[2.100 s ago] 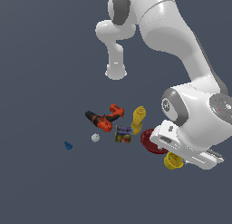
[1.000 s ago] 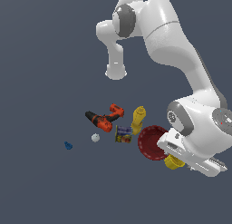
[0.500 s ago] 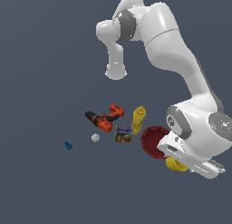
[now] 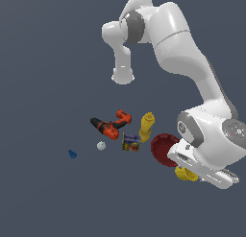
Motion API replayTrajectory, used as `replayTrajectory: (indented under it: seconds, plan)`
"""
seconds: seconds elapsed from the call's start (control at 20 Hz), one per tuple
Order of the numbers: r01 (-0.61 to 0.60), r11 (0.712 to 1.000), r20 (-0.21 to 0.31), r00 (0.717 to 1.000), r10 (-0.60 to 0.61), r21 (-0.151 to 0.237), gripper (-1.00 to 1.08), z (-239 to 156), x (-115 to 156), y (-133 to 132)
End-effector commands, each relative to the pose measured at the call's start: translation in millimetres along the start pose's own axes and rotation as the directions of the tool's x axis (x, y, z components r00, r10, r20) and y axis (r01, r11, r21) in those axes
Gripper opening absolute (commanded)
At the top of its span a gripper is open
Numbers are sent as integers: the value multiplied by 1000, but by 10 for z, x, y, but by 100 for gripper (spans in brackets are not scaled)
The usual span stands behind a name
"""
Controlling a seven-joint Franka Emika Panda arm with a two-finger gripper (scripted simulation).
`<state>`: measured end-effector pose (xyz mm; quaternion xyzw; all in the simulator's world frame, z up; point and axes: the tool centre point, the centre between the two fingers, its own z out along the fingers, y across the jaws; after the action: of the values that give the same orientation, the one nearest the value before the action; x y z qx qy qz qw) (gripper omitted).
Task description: Pick up a designated object from a clutter of objects.
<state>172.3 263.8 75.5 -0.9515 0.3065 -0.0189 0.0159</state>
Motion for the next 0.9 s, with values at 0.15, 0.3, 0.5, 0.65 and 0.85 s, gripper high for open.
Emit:
replayTrajectory:
  seconds: [0.15, 0.3, 0.5, 0.65, 0.85]
  plan:
    - [0, 1000, 0, 1000, 0, 0, -100, -8, 0, 10]
    - [0, 1000, 0, 1000, 0, -1, -100, -40, -4, 33]
    - [0, 1000, 1, 1000, 0, -2, -100, -118, -14, 91]
    - [-1, 1000, 1, 1000, 1, -3, -100, -211, -25, 157]
    - [-1, 1000, 3, 1000, 1, -5, -100, -388, -47, 283]
